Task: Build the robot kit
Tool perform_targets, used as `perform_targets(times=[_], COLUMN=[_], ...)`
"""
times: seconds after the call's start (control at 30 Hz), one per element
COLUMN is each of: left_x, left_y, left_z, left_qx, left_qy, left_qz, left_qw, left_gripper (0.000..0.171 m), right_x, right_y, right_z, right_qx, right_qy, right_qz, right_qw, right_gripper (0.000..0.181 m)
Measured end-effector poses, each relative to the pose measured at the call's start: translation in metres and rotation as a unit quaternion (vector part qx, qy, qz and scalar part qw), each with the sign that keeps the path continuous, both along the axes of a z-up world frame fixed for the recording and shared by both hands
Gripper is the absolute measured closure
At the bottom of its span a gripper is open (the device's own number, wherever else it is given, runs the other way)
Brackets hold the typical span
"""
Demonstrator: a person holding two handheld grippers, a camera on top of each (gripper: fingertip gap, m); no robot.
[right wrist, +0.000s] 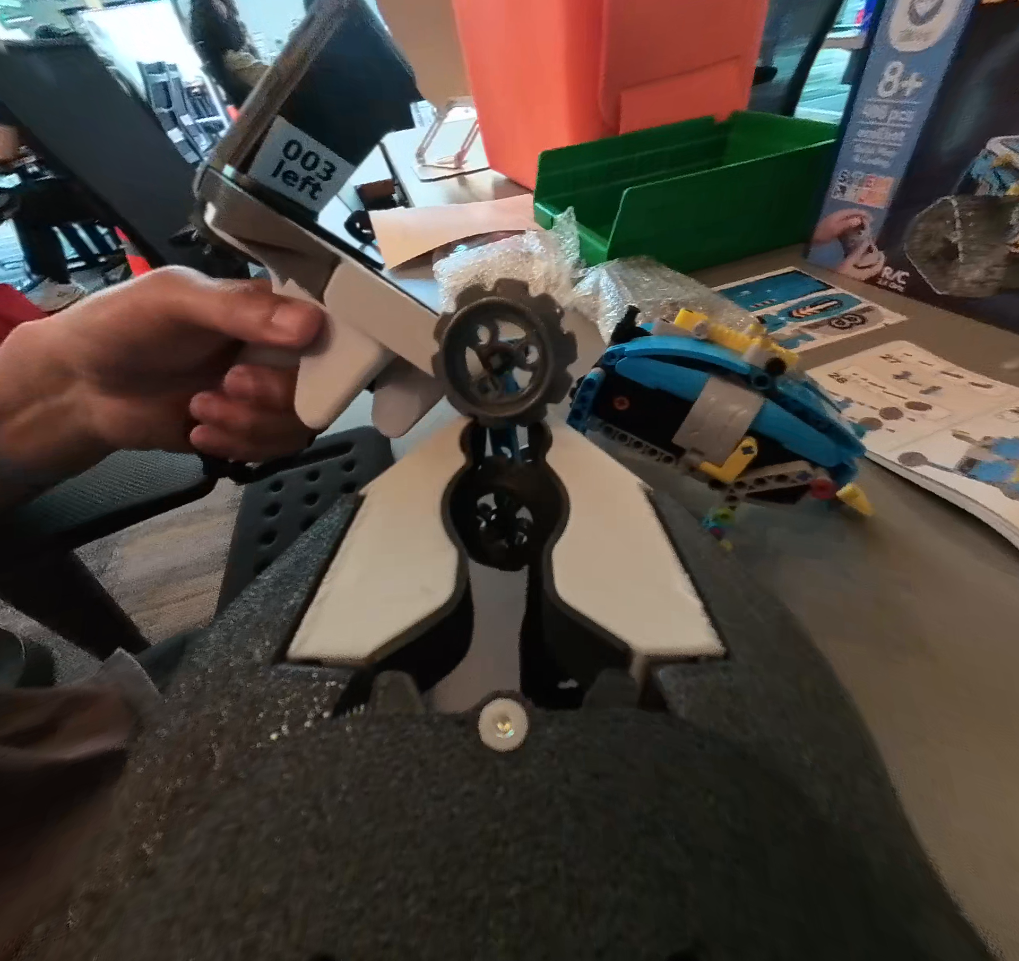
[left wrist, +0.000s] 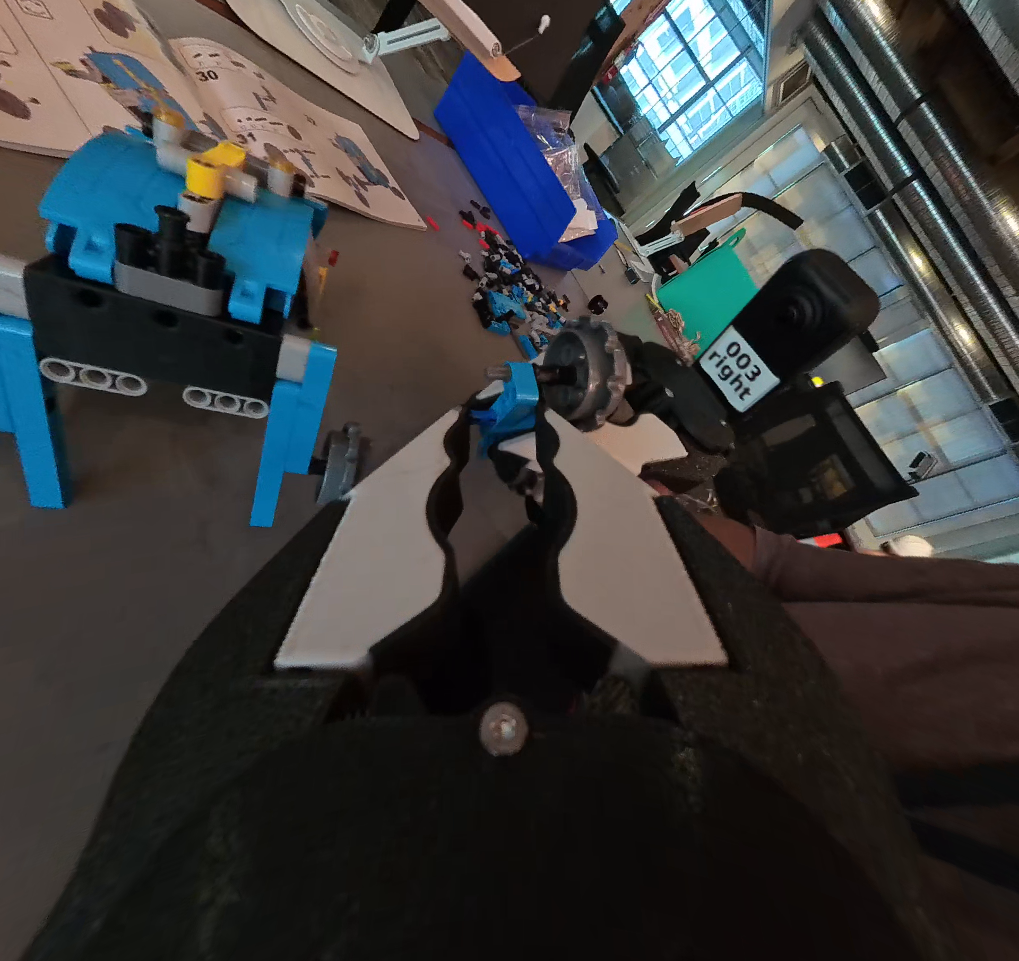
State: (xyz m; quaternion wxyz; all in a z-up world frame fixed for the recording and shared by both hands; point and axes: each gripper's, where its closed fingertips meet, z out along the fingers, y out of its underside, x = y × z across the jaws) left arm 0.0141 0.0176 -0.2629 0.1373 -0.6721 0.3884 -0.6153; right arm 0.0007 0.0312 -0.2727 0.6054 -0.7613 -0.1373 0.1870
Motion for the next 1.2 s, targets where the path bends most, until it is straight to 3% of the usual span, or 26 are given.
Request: perform_targets(times=[0.17, 0.23, 0.33, 0.4, 0.43, 0.5, 0.6, 0.7, 0.83, 0.97, 1.13, 1.2], left_x=[0.000, -0.006, -0.015, -0.014, -0.013, -0.007, 0.005, 0.015, 0.021, 0.012, -0.003, -0.004], left_y=[-0.002, 0.008, 0.038, 0.061, 0.066, 0.074, 0.092, 0.092, 0.088, 0.083, 0.075, 0.071], left_z=[0.001, 0.003, 0.006, -0.004, -0.011, -0.023, -0.024, -0.033, -0.049, -0.049, -0.055, -0.055], left_qx=[0.065, 0.096, 0.168, 0.218, 0.227, 0.225, 0.220, 0.194, 0.214, 0.209, 0.240, 0.236], left_qy=[0.005, 0.005, -0.010, 0.001, 0.009, 0.016, -0.002, 0.010, 0.027, 0.021, 0.043, 0.040], left_qz=[0.004, 0.014, 0.036, 0.036, 0.020, -0.009, -0.004, -0.045, -0.079, -0.065, -0.038, -0.028], left_qw=[0.998, 0.995, 0.985, 0.975, 0.974, 0.974, 0.976, 0.980, 0.973, 0.975, 0.969, 0.970], left_gripper=[0.146, 0.127, 0.113, 0.090, 0.088, 0.090, 0.090, 0.072, 0.076, 0.082, 0.107, 0.109], right_x=[0.002, 0.010, 0.021, 0.025, 0.025, 0.024, 0.025, 0.021, 0.014, 0.013, 0.015, 0.016], right_y=[-0.004, -0.004, -0.002, 0.000, 0.002, 0.008, 0.017, 0.024, 0.029, 0.023, 0.010, 0.005], right_z=[-0.001, -0.002, -0.014, -0.014, -0.017, -0.025, -0.029, -0.027, -0.036, -0.036, -0.031, -0.029], right_qx=[-0.002, -0.011, -0.054, -0.071, -0.084, -0.109, -0.118, -0.141, -0.190, -0.219, -0.231, -0.236], right_qy=[0.004, 0.046, 0.132, 0.206, 0.228, 0.239, 0.254, 0.320, 0.367, 0.433, 0.512, 0.527], right_qz=[-0.030, -0.047, -0.054, -0.054, -0.055, -0.051, -0.037, 0.013, 0.052, 0.069, 0.090, 0.100], right_qw=[1.000, 0.998, 0.988, 0.974, 0.968, 0.964, 0.959, 0.937, 0.909, 0.872, 0.823, 0.810], right_gripper=[0.171, 0.171, 0.173, 0.172, 0.173, 0.172, 0.172, 0.171, 0.171, 0.172, 0.172, 0.171])
